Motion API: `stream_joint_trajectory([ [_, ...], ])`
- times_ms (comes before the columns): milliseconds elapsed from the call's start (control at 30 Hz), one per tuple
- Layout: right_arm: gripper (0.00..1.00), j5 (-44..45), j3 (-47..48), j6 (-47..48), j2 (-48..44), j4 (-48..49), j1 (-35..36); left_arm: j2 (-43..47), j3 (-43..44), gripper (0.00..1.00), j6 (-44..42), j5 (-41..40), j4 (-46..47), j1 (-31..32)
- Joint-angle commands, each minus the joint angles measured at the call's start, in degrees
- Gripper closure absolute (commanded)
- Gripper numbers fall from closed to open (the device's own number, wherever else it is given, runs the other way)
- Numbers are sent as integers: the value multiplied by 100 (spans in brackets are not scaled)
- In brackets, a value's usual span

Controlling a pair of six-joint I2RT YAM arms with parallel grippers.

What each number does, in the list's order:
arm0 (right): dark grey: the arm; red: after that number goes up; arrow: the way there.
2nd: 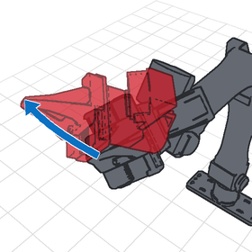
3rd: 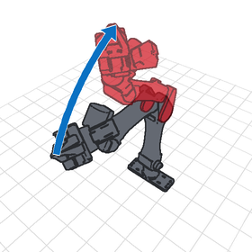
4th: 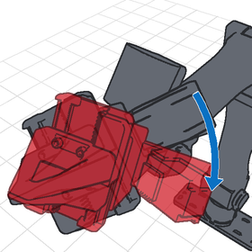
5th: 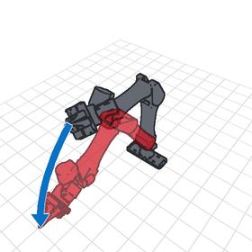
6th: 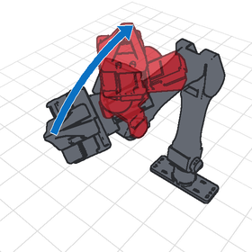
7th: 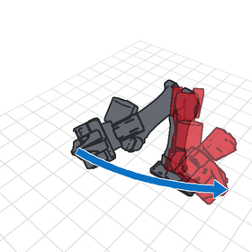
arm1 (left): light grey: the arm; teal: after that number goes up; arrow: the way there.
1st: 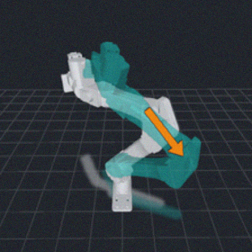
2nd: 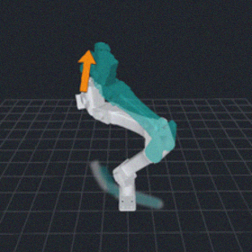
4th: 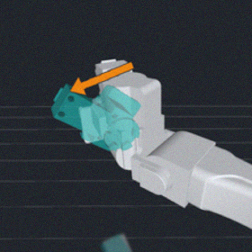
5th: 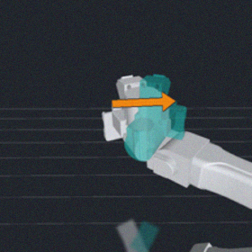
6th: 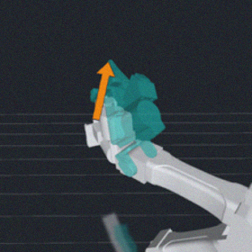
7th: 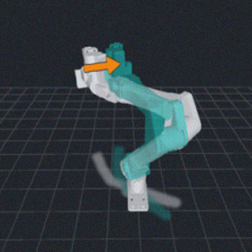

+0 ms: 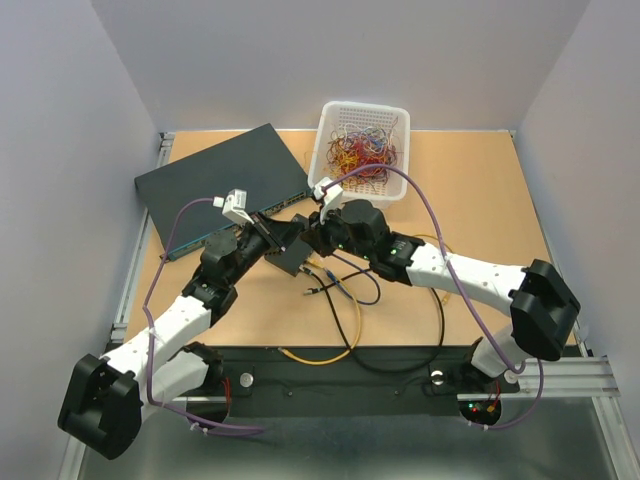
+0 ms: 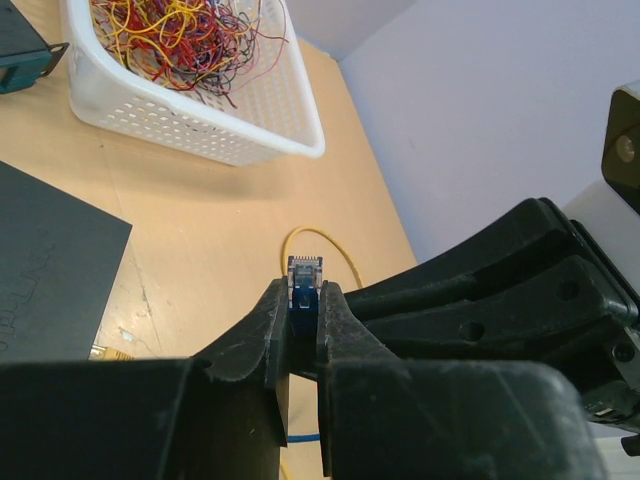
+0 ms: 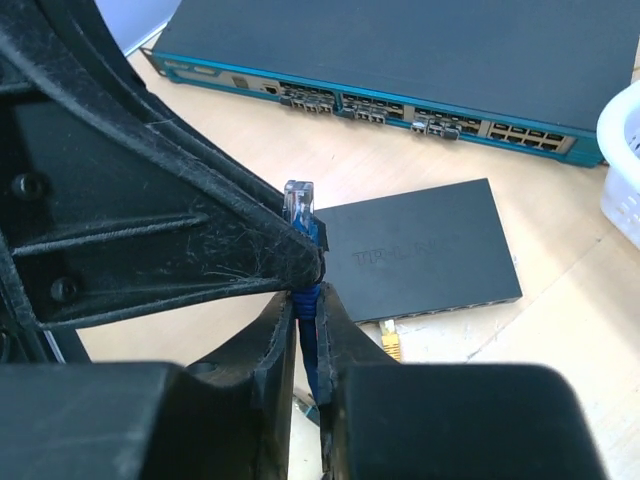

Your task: Insert the plug into the switch port

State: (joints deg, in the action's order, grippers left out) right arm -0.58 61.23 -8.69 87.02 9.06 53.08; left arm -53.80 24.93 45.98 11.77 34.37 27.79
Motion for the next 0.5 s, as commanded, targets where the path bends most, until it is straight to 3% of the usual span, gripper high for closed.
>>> stream_joint_trajectory([
  [0,100,85,161,16,-80,350,62,133,109,100,-36,27,246,25],
  [167,100,-126,-67,-80,-142,561,71,247,56,100,-132,62,272,25],
  [467,100,-889,-516,-300,-449,975,71,598,-49,60,-555,176,544,25],
])
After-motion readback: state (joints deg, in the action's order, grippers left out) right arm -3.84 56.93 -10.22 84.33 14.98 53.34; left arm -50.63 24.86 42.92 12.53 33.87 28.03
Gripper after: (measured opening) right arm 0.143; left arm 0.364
